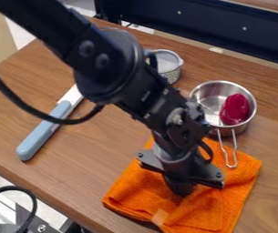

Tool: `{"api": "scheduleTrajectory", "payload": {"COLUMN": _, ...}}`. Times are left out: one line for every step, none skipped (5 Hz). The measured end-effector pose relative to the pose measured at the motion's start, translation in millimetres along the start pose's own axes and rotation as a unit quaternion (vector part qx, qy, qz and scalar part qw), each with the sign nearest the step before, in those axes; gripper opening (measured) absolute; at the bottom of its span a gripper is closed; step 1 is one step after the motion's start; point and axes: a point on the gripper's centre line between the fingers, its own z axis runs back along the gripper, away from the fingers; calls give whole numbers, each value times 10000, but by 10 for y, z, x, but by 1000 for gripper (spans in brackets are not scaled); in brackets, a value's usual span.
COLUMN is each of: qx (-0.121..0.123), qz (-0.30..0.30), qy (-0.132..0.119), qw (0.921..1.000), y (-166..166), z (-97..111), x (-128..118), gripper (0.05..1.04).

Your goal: Move the orange cloth to the bottom right of the table

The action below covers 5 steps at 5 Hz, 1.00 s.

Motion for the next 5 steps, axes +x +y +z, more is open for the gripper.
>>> {"api": "scheduleTrajectory", "payload": {"qx": 55, "qz": 114, "qy": 145, "qw": 9998, "y": 46, "z": 64, "x": -63, "gripper": 64}}
{"api": "scheduleTrajectory", "payload": {"qx": -8, "qz": 392, "qy": 108, "qw": 9992, "y": 149, "z": 290, "x": 54, "gripper": 191}}
{"api": "scheduleTrajectory", "payload": {"qx": -105, "qz": 459, "qy": 44, "qw": 9989, "y": 126, "z": 504, "x": 165, "gripper": 414}}
{"api": "scheduleTrajectory", "payload": {"qx": -159, "qz": 525, "qy": -33, "qw": 9985, "y": 117, "z": 608, "x": 191, "gripper": 706}}
{"api": "scheduleTrajectory", "payload": {"qx": -212, "qz": 601, "qy": -121, "qw": 9979, "y": 129, "z": 717, "x": 271, "gripper": 964}}
